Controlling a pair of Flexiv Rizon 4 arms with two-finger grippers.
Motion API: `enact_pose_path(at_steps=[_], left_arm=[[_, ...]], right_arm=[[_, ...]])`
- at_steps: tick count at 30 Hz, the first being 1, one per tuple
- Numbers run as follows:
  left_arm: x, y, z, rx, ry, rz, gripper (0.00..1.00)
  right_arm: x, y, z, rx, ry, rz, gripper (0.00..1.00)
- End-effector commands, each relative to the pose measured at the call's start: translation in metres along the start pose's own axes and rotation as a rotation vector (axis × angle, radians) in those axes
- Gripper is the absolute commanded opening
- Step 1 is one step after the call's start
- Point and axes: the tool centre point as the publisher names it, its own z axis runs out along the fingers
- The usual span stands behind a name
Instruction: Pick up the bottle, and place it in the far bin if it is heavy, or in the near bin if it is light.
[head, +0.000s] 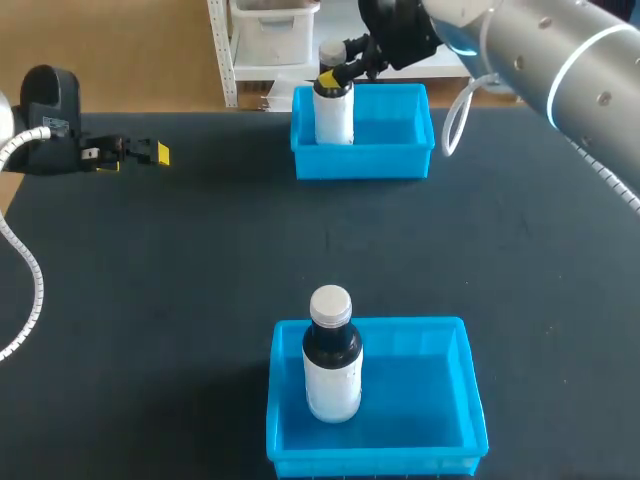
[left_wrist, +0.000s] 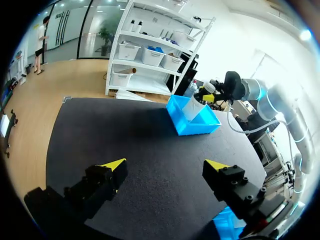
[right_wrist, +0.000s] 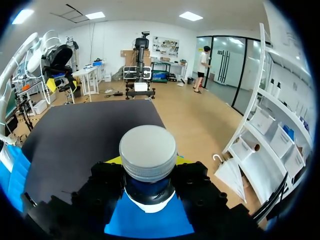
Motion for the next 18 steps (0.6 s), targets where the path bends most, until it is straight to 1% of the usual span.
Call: enact_pose_path(at_steps=[1, 5, 7, 8, 9, 10, 14, 18], left_arm=[[0.0, 0.0, 0.0, 0.0, 0.0, 0.0, 1.0], [0.0, 0.0, 0.0, 0.0, 0.0, 0.0, 1.0], [0.0, 0.0, 0.0, 0.0, 0.0, 0.0, 1.0], [0.0, 0.0, 0.0, 0.0, 0.0, 0.0, 1.0], [0.0, 0.0, 0.0, 0.0, 0.0, 0.0, 1.0], [0.0, 0.0, 0.0, 0.0, 0.0, 0.0, 1.0], [0.0, 0.0, 0.0, 0.0, 0.0, 0.0, 1.0], [0.0, 0.0, 0.0, 0.0, 0.0, 0.0, 1.0]], right_arm=[[-0.002, -0.011, 0.008, -0.331, 0.005, 0.004, 0.45], [-0.001, -0.011, 0.009, -0.334, 0.005, 0.01, 0.46], [-0.001, -0.011, 0.01, -0.335, 0.007, 0.012, 0.49], [-0.001, -0.01, 0.01, -0.336, 0.01, 0.015, 0.61], [0.0, -0.01, 0.011, -0.338, 0.013, 0.019, 0.84], [0.001, -0.01, 0.011, -0.34, 0.017, 0.024, 1.0], [0.005, -0.012, 0.008, -0.334, 0.028, 0.044, 1.0], [0.015, -0.019, -0.008, -0.298, 0.042, 0.077, 1.0]])
